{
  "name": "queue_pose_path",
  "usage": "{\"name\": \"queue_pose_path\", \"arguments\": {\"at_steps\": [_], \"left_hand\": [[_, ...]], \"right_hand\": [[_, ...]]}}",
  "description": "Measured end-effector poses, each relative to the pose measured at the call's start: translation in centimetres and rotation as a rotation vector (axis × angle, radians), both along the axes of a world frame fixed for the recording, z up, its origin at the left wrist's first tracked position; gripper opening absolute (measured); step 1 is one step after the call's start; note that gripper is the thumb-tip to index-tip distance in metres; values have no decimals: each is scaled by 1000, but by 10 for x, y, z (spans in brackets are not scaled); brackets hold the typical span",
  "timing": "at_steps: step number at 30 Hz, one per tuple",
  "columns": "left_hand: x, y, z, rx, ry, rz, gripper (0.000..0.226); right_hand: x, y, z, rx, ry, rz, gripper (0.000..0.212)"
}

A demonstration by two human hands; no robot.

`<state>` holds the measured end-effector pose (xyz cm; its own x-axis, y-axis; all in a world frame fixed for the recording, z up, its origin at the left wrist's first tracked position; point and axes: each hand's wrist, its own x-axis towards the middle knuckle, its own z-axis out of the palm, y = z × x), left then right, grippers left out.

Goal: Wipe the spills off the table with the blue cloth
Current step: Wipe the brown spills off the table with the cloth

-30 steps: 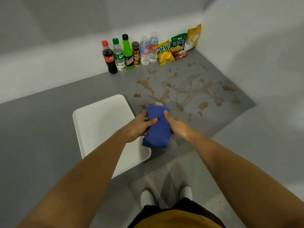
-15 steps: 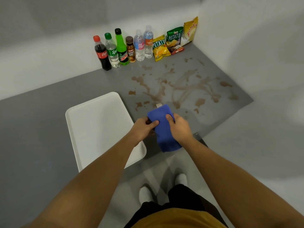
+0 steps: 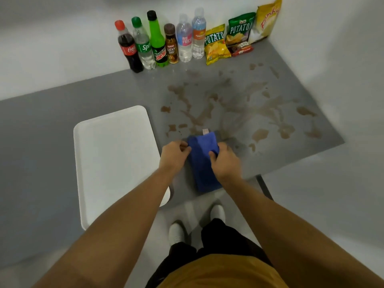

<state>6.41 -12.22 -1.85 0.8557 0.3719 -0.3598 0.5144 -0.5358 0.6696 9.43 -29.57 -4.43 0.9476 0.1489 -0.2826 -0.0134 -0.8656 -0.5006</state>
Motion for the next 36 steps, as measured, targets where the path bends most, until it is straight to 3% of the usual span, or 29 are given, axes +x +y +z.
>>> {"name": "queue_pose_path", "arguments": {"at_steps": [6, 10, 13, 21, 26, 32, 36], "left_hand": [[-1, 7, -2, 180, -83, 23, 23], [-3, 9, -7, 275, -175, 31, 19], [-6, 7, -9, 299, -205, 39, 19], [-7, 7, -24, 327, -207, -76, 25], [-6, 9, -28, 341, -222, -239, 35], [1, 7, -30, 310, -206, -315, 42], [3, 2, -34, 268, -236, -413, 44]], "right_hand": [[-4, 4, -2, -203, -295, 273, 61], [-12, 13, -21, -199, -225, 545, 66], [-17, 17, -34, -211, -223, 605, 65], [17, 28, -47, -134, -339, 591, 57], [34, 20, -48, -160, -304, 407, 58], [7, -16, -49, -267, -276, 211, 59], [-28, -11, -54, -262, -309, 219, 59]]}}
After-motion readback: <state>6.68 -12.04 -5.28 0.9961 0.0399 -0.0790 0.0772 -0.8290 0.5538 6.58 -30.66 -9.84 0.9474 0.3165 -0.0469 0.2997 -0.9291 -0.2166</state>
